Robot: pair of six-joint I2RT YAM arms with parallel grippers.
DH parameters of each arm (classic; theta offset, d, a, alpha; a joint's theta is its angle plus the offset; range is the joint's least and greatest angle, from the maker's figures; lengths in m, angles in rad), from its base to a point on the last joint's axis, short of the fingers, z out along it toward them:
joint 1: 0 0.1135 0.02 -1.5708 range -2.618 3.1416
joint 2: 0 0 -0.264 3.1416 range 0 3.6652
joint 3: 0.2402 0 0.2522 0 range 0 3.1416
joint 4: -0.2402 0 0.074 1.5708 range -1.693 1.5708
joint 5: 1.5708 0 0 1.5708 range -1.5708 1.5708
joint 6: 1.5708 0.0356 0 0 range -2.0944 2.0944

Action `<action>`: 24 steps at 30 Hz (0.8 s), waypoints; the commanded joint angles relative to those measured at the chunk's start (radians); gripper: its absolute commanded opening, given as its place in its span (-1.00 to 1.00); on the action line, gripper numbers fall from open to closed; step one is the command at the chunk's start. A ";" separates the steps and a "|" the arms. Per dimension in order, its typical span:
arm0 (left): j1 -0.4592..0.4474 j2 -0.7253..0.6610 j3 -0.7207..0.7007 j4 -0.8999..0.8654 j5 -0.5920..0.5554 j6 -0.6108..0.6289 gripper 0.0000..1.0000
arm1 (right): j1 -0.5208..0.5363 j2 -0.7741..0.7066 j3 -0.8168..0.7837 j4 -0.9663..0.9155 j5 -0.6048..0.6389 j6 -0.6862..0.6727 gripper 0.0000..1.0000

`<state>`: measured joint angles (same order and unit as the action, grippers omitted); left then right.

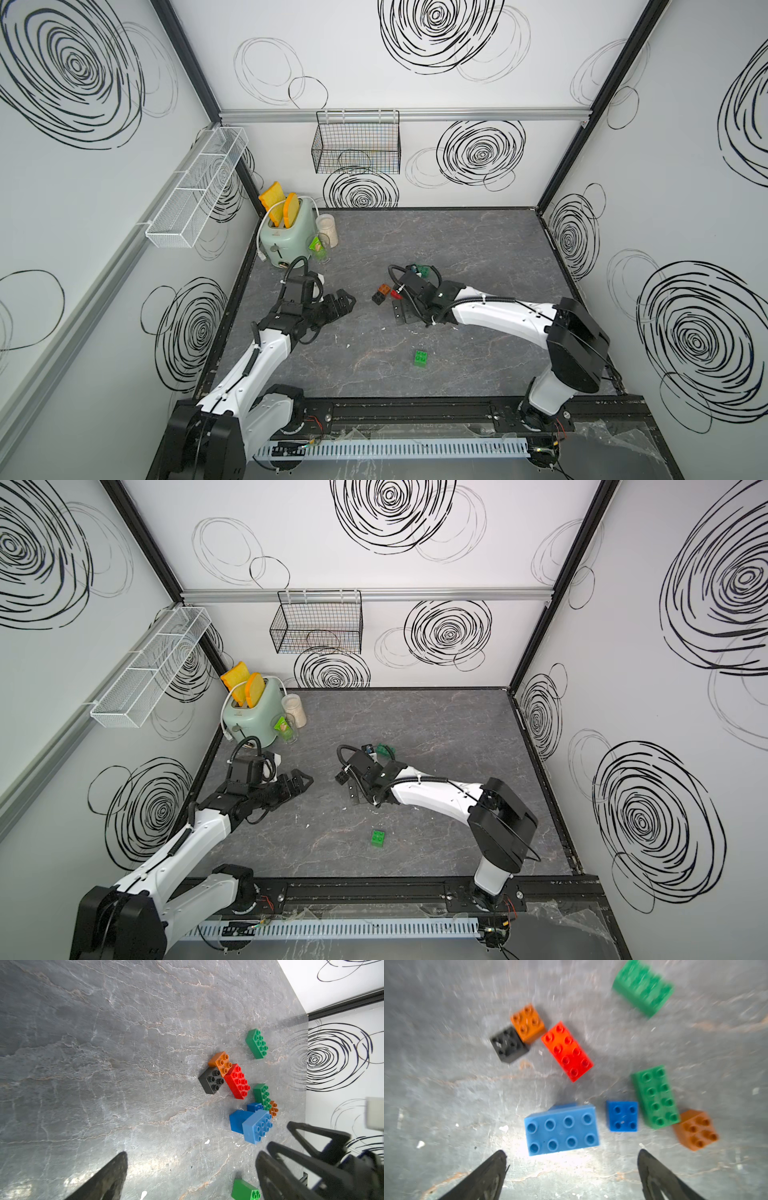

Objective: Assemble the letter f with lego
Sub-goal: Assemble the lego brick with the lego brick, then adjust the lego brick at the center of the board.

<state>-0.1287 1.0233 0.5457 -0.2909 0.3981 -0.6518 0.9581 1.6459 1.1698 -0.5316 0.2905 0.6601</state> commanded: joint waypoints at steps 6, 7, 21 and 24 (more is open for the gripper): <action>-0.094 -0.007 0.006 0.038 -0.017 0.003 0.96 | -0.346 -0.253 -0.319 0.162 -0.133 0.005 0.98; -0.131 -0.004 0.007 0.041 -0.028 0.001 0.96 | -0.382 -0.278 -0.353 0.182 -0.151 0.011 0.98; -0.632 0.146 -0.009 0.339 -0.144 -0.316 0.96 | -0.455 -0.248 -0.501 0.305 -0.239 -0.013 0.89; -0.634 0.189 -0.014 0.419 -0.132 -0.367 0.96 | -0.455 -0.252 -0.529 0.335 -0.248 -0.011 0.99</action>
<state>-0.7593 1.1824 0.5449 -0.0154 0.2855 -0.9176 0.5068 1.3849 0.6636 -0.2466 0.0631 0.6502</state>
